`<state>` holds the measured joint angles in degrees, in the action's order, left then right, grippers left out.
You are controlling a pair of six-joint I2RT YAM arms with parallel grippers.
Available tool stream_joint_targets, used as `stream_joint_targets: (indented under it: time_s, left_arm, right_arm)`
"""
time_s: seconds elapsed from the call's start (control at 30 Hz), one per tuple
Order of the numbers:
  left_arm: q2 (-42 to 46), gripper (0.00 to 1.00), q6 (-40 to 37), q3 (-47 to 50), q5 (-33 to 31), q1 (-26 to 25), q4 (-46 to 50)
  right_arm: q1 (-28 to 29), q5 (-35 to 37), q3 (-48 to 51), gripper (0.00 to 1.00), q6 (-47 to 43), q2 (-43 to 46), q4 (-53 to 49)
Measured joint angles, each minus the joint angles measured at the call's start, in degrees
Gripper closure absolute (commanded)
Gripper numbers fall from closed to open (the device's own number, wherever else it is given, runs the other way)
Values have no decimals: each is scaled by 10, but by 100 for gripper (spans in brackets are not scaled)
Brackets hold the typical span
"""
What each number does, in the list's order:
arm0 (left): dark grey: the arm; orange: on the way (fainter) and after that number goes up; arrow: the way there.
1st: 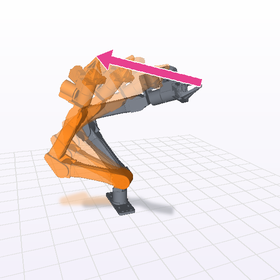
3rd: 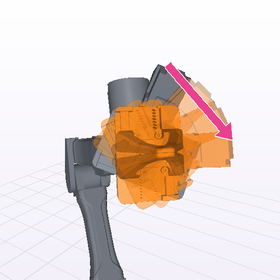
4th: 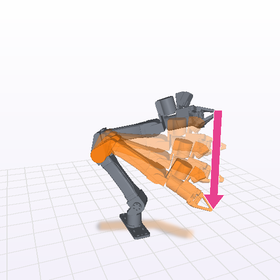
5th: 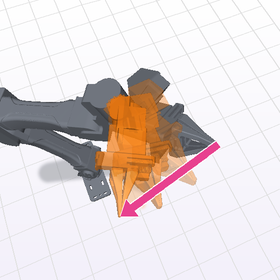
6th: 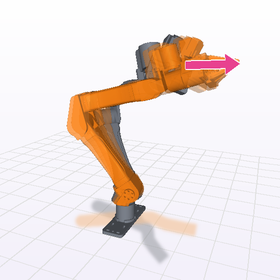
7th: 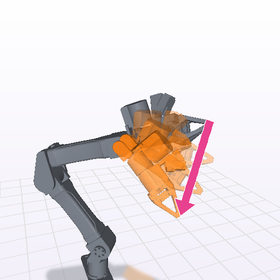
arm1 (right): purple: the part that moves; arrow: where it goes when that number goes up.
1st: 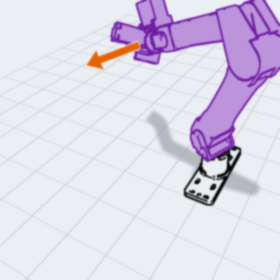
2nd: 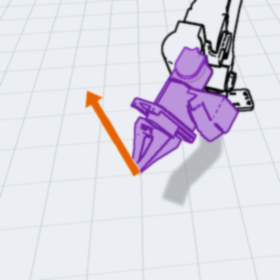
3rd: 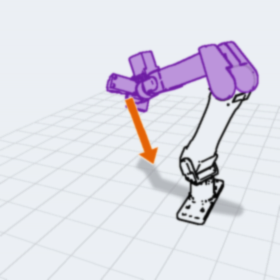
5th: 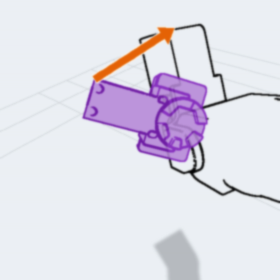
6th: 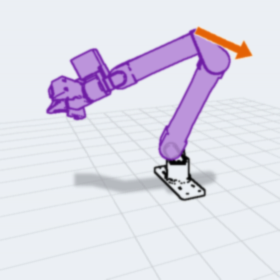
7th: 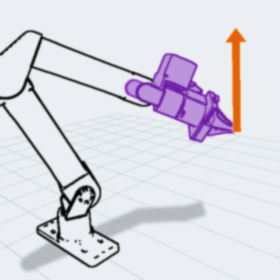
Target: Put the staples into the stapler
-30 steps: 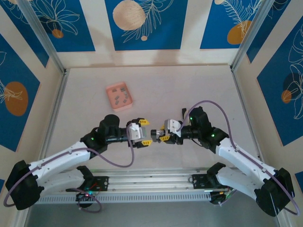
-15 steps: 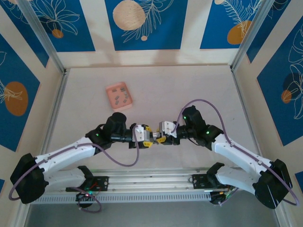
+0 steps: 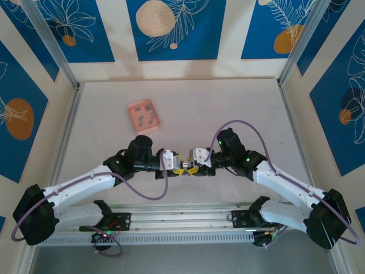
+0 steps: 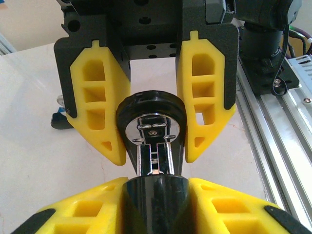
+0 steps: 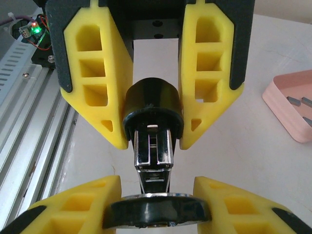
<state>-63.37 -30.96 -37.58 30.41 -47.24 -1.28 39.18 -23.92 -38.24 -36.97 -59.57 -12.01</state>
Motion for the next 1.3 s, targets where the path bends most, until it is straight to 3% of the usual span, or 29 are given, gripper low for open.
stream_joint_targets:
  time_s: [0.1,0.27,0.4,0.63,0.83,1.03,1.3]
  left_arm:
    - [0,80,5,0,0,0,0]
    - [-2,89,6,-9,-8,4,5]
    - [-1,94,3,-9,-41,3,24]
    - [-1,96,-16,-8,-96,3,58]
    - [-4,98,-31,-9,-115,3,70]
    - [-18,98,-36,-9,-121,3,71]
    - [-21,99,-37,-9,-121,3,71]
  right_arm:
    - [1,2,0,86,0,0,3]
    - [1,17,0,56,42,0,19]
    - [1,31,3,45,174,8,59]
    - [1,101,10,44,509,44,52]
    - [3,124,8,48,708,35,-19]
    - [35,135,-3,51,798,9,-35]
    - [68,172,-51,62,828,-48,-49]
